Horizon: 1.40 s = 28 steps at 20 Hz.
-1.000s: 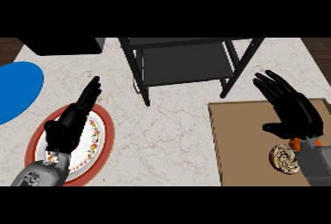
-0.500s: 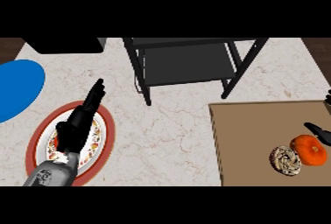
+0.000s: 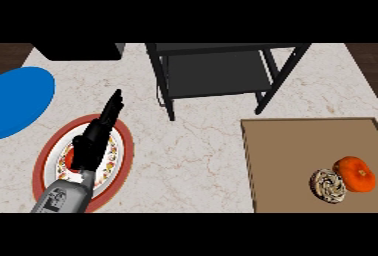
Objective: Pick the cupcake from the tray and place it in the tiered shelf
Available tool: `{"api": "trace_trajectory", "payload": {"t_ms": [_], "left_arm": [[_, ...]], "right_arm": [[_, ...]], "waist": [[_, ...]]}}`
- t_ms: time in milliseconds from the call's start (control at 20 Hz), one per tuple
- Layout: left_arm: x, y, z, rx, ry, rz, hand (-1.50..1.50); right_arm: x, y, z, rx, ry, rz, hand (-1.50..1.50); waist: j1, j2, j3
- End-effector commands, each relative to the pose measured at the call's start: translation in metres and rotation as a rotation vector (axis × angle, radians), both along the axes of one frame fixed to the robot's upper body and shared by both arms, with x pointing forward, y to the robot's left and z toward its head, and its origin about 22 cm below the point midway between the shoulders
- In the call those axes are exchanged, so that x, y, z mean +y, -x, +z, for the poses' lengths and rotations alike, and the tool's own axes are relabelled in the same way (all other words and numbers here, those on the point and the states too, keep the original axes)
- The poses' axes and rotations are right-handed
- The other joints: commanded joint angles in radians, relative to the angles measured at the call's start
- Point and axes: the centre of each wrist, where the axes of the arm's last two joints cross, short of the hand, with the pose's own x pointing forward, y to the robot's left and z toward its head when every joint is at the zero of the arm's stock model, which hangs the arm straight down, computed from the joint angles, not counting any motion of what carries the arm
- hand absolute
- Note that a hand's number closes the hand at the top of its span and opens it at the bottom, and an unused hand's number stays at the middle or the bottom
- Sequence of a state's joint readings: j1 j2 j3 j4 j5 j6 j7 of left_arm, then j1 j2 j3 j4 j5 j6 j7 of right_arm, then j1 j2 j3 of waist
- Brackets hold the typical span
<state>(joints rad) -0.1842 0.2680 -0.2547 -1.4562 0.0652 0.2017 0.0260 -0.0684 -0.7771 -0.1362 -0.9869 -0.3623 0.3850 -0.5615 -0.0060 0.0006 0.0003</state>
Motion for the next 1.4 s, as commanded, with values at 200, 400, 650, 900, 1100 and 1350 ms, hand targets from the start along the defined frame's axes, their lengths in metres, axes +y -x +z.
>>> {"api": "trace_trajectory", "payload": {"t_ms": [200,400,650,900,1100,1350], "left_arm": [[0.025,0.001,0.001,0.004,0.002,0.007,0.0],[0.003,-0.002,-0.006,0.001,0.002,0.004,0.0],[0.005,-0.006,0.001,0.009,0.013,0.007,0.0],[0.014,0.012,0.009,0.006,0.014,0.015,0.0],[0.015,-0.01,-0.002,0.011,0.004,0.014,0.0],[0.01,0.019,-0.005,0.014,0.024,0.005,0.0]], "right_arm": [[0.005,-0.007,0.082,0.121,0.275,0.146,-1.5],[0.03,-0.017,0.111,0.188,0.472,0.234,-1.5],[0.057,-0.006,0.137,0.293,0.732,0.321,-1.5],[0.101,0.015,0.135,0.323,0.778,0.287,-1.5],[0.11,0.025,0.13,0.335,0.805,0.281,-1.5],[0.122,0.051,0.128,0.311,0.767,0.236,-1.5]], "waist": [[-0.005,-0.004,-0.003],[-0.004,-0.004,-0.003],[-0.024,-0.008,-0.003],[-0.013,-0.009,-0.002],[-0.009,-0.003,-0.001],[-0.004,-0.005,-0.001]]}}
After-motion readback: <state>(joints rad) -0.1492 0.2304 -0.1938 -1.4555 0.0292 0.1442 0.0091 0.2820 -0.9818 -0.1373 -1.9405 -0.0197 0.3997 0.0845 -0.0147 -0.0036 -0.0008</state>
